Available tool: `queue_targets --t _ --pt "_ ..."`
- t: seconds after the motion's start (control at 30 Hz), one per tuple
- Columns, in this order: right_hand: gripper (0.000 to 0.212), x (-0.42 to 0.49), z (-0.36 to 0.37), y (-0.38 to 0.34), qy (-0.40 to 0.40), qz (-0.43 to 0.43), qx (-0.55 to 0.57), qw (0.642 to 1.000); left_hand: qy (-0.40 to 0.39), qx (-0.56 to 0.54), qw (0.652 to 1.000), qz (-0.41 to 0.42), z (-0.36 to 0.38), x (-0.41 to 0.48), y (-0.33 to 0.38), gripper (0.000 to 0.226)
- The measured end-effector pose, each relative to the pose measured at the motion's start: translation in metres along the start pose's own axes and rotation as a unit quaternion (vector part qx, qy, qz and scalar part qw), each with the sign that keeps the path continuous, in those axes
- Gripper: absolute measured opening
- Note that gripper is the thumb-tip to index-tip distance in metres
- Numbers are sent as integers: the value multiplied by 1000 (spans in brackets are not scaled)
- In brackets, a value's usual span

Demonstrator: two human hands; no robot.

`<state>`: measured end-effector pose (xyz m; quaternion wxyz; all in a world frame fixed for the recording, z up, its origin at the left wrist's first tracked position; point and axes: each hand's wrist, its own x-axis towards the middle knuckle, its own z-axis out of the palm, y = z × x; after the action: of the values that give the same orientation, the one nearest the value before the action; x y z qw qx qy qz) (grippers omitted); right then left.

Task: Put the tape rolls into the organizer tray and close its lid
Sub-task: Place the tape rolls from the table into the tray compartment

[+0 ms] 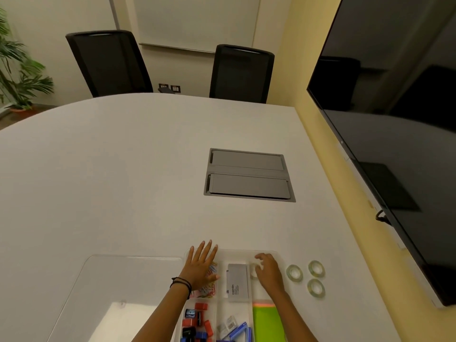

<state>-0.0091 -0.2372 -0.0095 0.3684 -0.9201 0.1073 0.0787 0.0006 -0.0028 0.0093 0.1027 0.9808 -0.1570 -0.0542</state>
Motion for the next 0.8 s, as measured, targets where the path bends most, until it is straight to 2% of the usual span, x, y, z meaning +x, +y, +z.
queue_targets --t 0.03,0.1,0.2,0.27,0.33,0.37,0.43,0.5,0.57,0.67,0.8 --pt "23 1 -5 -1 23 -14 27 999 1 -2 1000 0 0 0 2 149" --pt "21 2 -20 -3 61 -49 78 994 -44 -18 999 21 2 -3 3 142" --pt "23 1 -44 6 134 -80 115 981 -94 -11 995 37 6 -6 1 103" --pt "24 1 -55 21 186 -62 117 974 -120 -20 992 35 10 -4 1 79" --pt "23 1 -62 39 208 -24 105 972 -136 -13 990 32 7 -3 2 81" --pt "24 1 -64 48 194 1 86 977 -138 -7 990 27 5 -4 3 82" --pt "34 1 -64 66 118 40 27 992 -104 2 994 31 7 -5 4 83" --pt "45 -3 -63 76 25 58 -29 998 -116 23 993 3 3 -9 6 84" --pt "47 -8 -61 78 -27 61 -65 996 -101 8 995 20 7 -7 3 86" --pt "49 -18 -59 78 -43 39 -73 996 -92 -36 994 38 17 -4 -1 82" --pt "53 -29 -57 78 -23 32 -77 996 -98 -22 994 52 21 -2 -4 83"
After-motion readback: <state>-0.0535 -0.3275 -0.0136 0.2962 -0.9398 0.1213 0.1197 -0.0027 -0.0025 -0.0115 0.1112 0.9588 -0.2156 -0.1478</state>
